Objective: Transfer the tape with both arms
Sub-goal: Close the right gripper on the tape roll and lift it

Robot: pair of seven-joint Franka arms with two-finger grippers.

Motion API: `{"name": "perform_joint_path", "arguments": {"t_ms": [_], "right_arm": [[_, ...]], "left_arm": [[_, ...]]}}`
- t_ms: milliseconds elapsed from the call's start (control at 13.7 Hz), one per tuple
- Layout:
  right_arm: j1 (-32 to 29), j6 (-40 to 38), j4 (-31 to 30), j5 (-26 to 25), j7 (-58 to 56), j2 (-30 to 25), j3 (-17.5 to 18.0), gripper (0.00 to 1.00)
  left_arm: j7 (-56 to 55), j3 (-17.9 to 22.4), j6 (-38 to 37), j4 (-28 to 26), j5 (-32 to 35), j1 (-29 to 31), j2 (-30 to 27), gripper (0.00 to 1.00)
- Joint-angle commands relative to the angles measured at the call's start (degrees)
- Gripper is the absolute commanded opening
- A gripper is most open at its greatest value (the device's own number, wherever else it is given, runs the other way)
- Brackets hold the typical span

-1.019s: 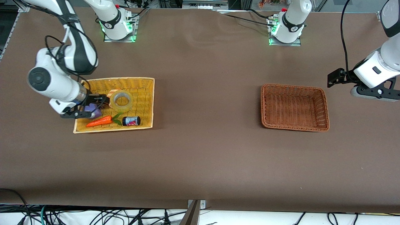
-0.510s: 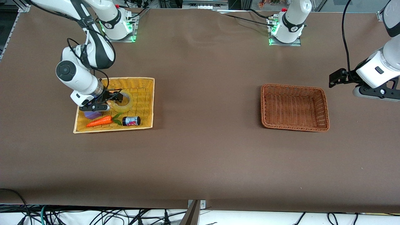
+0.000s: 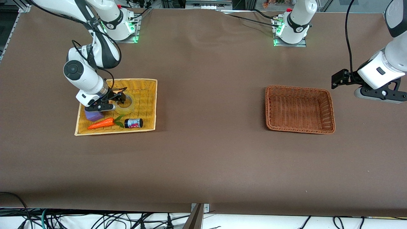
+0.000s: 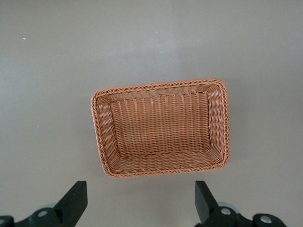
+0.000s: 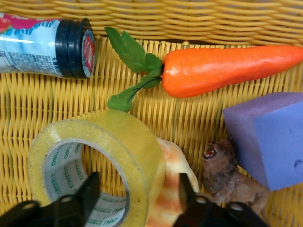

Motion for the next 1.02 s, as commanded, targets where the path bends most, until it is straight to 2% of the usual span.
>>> {"name": "perform_joint_path", "arguments": {"t_ms": [0, 291, 437, 510, 655, 801, 874, 947], "right_arm": [[-0.5, 1.1, -1.1, -0.9, -1.5, -0.6, 0.2, 0.00], [-0.5, 0.7, -0.4, -0.9, -3.9, -1.1, 0.3, 0.00], [-0.5, -2.7, 1.5, -0.9, -3.9, -3.2, 0.6, 0.00], [-0.5, -5.9, 3.4, -0.9, -3.5, -4.4, 1.8, 0.00], [-0.4, -16.4, 11.5, -0.2, -1.7, -5.6, 6.3, 0.00], [0.4, -28.0, 22.9, -0.1, 9.8, -3.5, 12.5, 0.00], [2.3, -29.6, 27.0, -0.4, 16.7, -1.5, 14.8, 0.00], [5.4, -29.8, 30.2, -0.8, 22.9, 0.9, 15.2, 0.00]], "left_arm": [[0.8, 0.0, -0.5, 0.8, -0.4, -0.1, -0.1, 1.00], [0.9, 0.0, -0.4, 0.8, -0.4, -0.1, 0.0, 1.00], [1.4, 0.0, -0.4, 0.8, -0.4, 0.1, 0.1, 1.00], [1.3, 0.0, -0.4, 0.7, -0.4, 0.2, 0.1, 1.00], [1.0, -0.9, -0.3, 0.6, -0.4, 0.6, -0.2, 1.00], [1.0, -1.1, -0.3, 0.6, -0.4, 0.7, -0.2, 1.00], [1.0, -1.2, -0.2, 0.5, -0.4, 0.7, -0.2, 1.00], [1.0, -1.1, 0.4, -0.1, -0.4, 0.7, -0.9, 1.00]]}}
